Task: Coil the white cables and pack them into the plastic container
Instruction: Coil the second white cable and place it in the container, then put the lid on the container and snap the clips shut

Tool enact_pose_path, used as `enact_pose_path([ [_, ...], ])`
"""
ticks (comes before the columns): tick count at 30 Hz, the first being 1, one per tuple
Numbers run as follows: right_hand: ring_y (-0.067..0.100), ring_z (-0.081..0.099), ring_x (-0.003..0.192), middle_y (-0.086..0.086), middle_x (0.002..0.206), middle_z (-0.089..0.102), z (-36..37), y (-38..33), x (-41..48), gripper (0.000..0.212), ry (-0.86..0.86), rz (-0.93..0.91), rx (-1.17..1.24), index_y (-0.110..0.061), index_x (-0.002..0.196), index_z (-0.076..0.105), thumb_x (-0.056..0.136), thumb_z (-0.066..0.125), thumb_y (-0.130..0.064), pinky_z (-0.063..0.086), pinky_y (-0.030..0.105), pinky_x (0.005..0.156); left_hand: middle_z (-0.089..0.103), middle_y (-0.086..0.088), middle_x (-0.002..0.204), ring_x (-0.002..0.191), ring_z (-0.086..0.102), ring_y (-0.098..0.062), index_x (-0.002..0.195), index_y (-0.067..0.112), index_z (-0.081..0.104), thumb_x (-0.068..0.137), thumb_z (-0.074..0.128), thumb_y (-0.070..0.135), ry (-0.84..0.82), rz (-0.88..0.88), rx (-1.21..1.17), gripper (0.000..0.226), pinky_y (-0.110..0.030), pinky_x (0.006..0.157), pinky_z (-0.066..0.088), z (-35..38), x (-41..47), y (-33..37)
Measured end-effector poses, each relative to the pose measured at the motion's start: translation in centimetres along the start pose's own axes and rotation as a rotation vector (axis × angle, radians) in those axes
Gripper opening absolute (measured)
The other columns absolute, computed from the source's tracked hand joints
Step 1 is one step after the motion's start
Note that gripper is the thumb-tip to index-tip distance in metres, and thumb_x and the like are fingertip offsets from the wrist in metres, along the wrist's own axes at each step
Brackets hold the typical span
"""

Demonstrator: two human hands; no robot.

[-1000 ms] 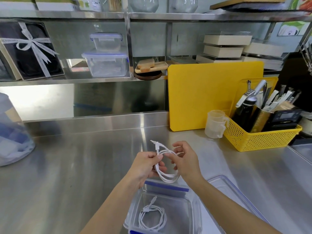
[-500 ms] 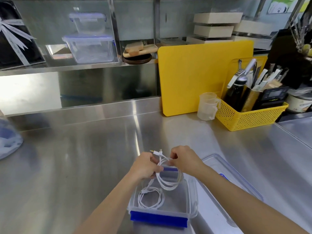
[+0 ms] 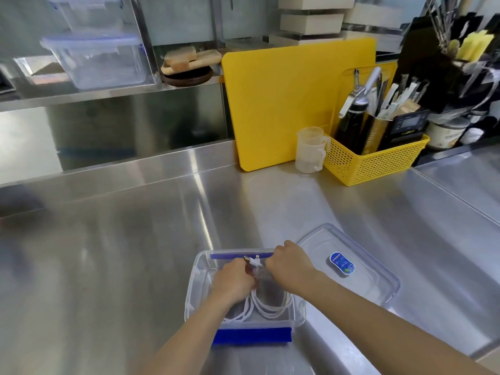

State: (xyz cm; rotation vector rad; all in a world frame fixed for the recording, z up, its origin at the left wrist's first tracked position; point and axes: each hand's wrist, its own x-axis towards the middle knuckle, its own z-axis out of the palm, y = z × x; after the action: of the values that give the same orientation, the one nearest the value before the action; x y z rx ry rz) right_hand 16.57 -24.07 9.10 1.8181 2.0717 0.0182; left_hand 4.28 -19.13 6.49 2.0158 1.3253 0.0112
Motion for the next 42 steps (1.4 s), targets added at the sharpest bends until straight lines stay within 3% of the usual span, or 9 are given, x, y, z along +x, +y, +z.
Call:
enact_pose_path([
  [9,0.026,0.054,0.106,0.006,0.111,0.066,1.5,-1.4,-0.6,0.028,-0.072,-0.017,-0.265,-0.013,0.110,0.056,0.088,0.058,-0.029,0.027,0.043,0.102,0.068,-0.009,0.095,0.082,0.060,-0.023,0.082,0.014,0.057,0.088,0.055,0.027,-0.153,0.108,0.222,0.014,-0.031,0.068,0.043,-1.5,-0.1,-0.6],
  [15,0.028,0.058,0.102,0.009,0.111,0.066,1.2,-0.9,-0.6,0.025,0.008,-0.034,-0.158,-0.011,0.112,0.054,0.090,0.051,-0.023,0.031,0.041,0.098,0.068,-0.007,0.100,0.092,0.062,-0.028,0.093,0.013,0.057,0.092,0.044,0.036,0.332,0.205,0.475,0.026,-0.035,0.074,0.045,-3.0,-1.2,-0.2],
  [18,0.033,0.063,0.089,0.014,0.098,0.069,0.6,-0.3,-0.7,0.019,0.209,0.011,0.134,-0.008,0.102,0.058,0.088,0.047,-0.014,0.040,0.038,0.079,0.068,-0.005,0.097,0.089,0.061,-0.024,0.095,0.015,0.057,0.091,0.043,0.040,0.466,0.332,0.456,0.030,-0.032,0.070,0.042,-2.2,-1.7,0.7],
  [21,0.026,0.063,0.057,0.006,0.063,0.068,-0.2,0.9,-2.0,0.011,0.471,0.092,0.237,-0.012,0.068,0.063,0.070,0.070,-0.020,0.044,0.026,0.053,0.065,-0.003,0.115,0.105,0.057,-0.021,0.113,0.016,0.058,0.091,0.045,0.041,0.506,0.395,0.373,0.037,-0.030,0.086,0.042,-1.6,-1.6,1.6],
  [24,0.026,0.064,0.063,0.005,0.071,0.070,0.7,2.8,-3.5,0.023,0.580,0.196,0.304,-0.011,0.082,0.067,0.068,0.073,-0.028,0.047,0.028,0.057,0.051,-0.004,0.139,0.129,0.043,-0.020,0.133,0.017,0.046,0.090,0.044,0.048,0.487,0.462,0.340,0.053,-0.032,0.108,0.029,-0.9,-0.9,3.1],
  [27,0.031,0.059,0.101,0.010,0.118,0.063,2.4,5.4,-5.2,0.047,0.525,0.331,0.396,-0.010,0.123,0.052,0.085,0.056,-0.038,0.043,0.040,0.082,0.032,-0.004,0.153,0.141,0.024,-0.021,0.145,0.017,0.026,0.090,0.030,0.058,0.419,0.501,0.420,0.068,-0.035,0.116,0.012,0.3,0.1,5.4],
  [30,0.025,0.044,0.124,0.005,0.142,0.044,4.6,7.6,-7.6,0.060,0.482,0.483,0.416,-0.016,0.138,0.031,0.089,0.046,-0.047,0.034,0.039,0.095,0.019,-0.008,0.157,0.144,0.013,-0.023,0.147,0.013,0.014,0.089,0.023,0.063,0.302,0.483,0.508,0.077,-0.039,0.117,0.005,2.3,1.5,7.8],
  [37,0.025,0.008,0.142,0.009,0.156,0.006,10.3,10.7,-12.6,0.085,0.064,0.809,0.672,-0.024,0.144,0.000,0.083,0.046,-0.061,0.018,0.047,0.110,0.006,-0.021,0.157,0.145,0.004,-0.031,0.146,0.001,-0.001,0.083,0.035,0.068,0.005,0.296,0.663,0.099,-0.042,0.117,0.005,6.1,4.5,11.6],
  [42,0.028,0.000,0.143,0.013,0.156,0.000,12.7,10.1,-14.0,0.106,-0.112,0.845,0.867,-0.017,0.144,-0.003,0.071,0.052,-0.071,0.013,0.052,0.111,0.024,-0.021,0.153,0.138,0.027,-0.032,0.144,-0.004,0.003,0.071,0.053,0.072,-0.146,0.127,0.748,0.117,-0.042,0.109,0.026,7.3,5.8,12.1],
])
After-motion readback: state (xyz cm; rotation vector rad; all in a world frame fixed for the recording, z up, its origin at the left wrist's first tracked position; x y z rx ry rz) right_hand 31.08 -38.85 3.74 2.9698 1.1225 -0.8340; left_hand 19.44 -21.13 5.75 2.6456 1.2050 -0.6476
